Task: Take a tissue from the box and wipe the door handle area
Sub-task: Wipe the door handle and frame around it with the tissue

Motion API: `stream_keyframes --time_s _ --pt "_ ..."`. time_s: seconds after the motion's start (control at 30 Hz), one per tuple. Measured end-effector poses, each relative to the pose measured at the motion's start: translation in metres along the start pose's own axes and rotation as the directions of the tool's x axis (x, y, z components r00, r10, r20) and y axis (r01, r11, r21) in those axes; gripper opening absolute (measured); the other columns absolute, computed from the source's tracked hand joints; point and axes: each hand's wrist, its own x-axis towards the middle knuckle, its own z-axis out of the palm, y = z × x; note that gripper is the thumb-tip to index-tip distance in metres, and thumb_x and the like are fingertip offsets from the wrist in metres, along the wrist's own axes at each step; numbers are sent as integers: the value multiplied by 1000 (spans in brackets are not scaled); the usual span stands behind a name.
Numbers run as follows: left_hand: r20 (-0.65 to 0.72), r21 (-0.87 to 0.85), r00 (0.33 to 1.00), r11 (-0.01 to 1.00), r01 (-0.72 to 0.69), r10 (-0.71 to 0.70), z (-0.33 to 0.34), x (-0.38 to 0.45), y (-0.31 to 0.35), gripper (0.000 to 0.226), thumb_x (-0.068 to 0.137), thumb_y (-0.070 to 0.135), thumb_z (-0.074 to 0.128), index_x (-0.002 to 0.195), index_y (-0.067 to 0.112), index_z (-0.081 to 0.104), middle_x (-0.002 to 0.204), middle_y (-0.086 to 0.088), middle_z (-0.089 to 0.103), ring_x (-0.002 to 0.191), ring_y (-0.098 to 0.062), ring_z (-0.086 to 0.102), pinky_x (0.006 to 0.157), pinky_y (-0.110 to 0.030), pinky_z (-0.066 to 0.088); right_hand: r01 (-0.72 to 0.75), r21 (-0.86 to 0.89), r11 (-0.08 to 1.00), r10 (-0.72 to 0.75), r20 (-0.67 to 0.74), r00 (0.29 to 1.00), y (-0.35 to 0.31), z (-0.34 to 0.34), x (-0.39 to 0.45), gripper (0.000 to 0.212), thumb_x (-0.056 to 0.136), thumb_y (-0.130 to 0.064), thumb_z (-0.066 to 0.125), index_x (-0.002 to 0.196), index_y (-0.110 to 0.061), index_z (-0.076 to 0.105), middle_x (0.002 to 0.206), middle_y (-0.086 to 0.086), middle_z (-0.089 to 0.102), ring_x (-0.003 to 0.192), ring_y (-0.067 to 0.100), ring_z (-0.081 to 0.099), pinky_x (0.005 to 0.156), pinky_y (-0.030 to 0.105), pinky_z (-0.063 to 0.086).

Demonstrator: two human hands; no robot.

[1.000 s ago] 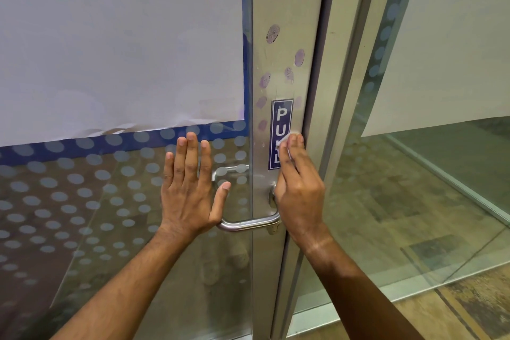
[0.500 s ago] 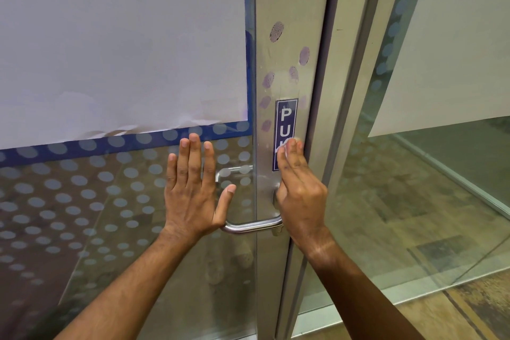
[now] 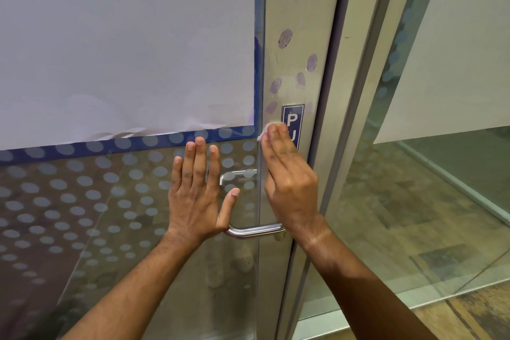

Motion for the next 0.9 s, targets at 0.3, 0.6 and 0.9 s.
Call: stream_keyframes --time_s 0.3,0.6,0.9 --pt "0 -11 1000 1000 1 -1 0 1 0 92 91 52 43 156 6 -3 164 -12 -17 153 -28 -11 125 -45 -4 -62 -15 998 61 -56 997 -1 0 8 45 101 -2 22 126 6 58 134 18 56 129 29 50 107 37 44" --pt "18 -6 1000 1000 8 -8 -2 1 0 92 91 52 43 156 5 -1 164 -12 -17 153 -28 -11 125 -45 -4 -18 -1 1000 18 2 1000 20 -15 -14 47 77 21 57 119 2 65 127 16 62 123 28 56 101 41 49" --pt "-13 -10 1000 1000 2 -2 -1 0 0 90 91 51 42 156 4 1 165 -13 -14 154 -28 -9 125 -45 -4 -216 19 976 216 -193 957 16 -18 36 39 88 9 49 125 5 59 131 20 59 124 28 55 103 35 47"
